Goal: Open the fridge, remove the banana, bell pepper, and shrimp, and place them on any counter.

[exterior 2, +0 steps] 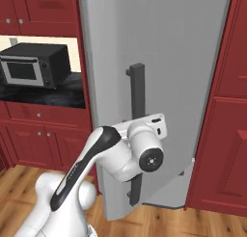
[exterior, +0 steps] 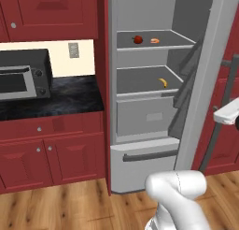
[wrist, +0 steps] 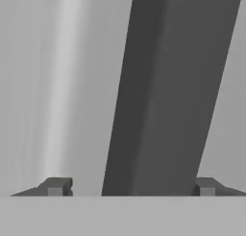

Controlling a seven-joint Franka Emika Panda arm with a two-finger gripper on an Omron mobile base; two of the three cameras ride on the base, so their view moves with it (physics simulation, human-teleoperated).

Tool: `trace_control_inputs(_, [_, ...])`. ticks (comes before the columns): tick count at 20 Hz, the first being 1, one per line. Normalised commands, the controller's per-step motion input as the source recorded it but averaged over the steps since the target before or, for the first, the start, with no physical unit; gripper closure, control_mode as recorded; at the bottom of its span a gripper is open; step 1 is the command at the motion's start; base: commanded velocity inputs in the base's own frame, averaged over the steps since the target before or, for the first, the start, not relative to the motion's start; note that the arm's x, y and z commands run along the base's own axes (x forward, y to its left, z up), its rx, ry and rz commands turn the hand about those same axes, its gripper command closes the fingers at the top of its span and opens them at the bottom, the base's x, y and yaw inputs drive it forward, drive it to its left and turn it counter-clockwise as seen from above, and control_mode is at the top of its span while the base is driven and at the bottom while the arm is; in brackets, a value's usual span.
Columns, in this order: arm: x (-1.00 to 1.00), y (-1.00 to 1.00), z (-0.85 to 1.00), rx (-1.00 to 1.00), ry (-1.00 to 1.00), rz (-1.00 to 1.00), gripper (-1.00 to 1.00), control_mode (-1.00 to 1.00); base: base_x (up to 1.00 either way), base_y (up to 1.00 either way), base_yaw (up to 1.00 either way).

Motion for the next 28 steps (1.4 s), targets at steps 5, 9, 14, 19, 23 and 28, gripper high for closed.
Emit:
trace_control_inputs(5, [-1.0, 0.25, 0.17, -0.22, 0.04, 0.0, -1.0, -1.0, 0.0, 0.0, 0.0])
trace_control_inputs(9, [-1.0, -0.25, 0.34, -0.1, 0.04, 0.01, -1.0, -1.0, 0.0, 0.0, 0.0])
trace_control_inputs(14, [-1.0, -0.38, 0.58, 0.02, 0.07, -0.23, -1.0, -1.0, 0.0, 0.0, 0.0])
trace_control_inputs(19, [-1.0, -0.29, 0.85, 0.02, 0.14, -0.14, -1.0, -1.0, 0.0, 0.0, 0.0])
trace_control_inputs(23, [-0.62, 0.23, 0.57, -0.01, 0.18, -0.09, -1.0, -1.0, 0.0, 0.0, 0.0])
trace_control_inputs(28, [-0.18, 0.78, 0.46, -0.14, 0.3, -0.09, -1.0, -1.0, 0.0, 0.0, 0.0])
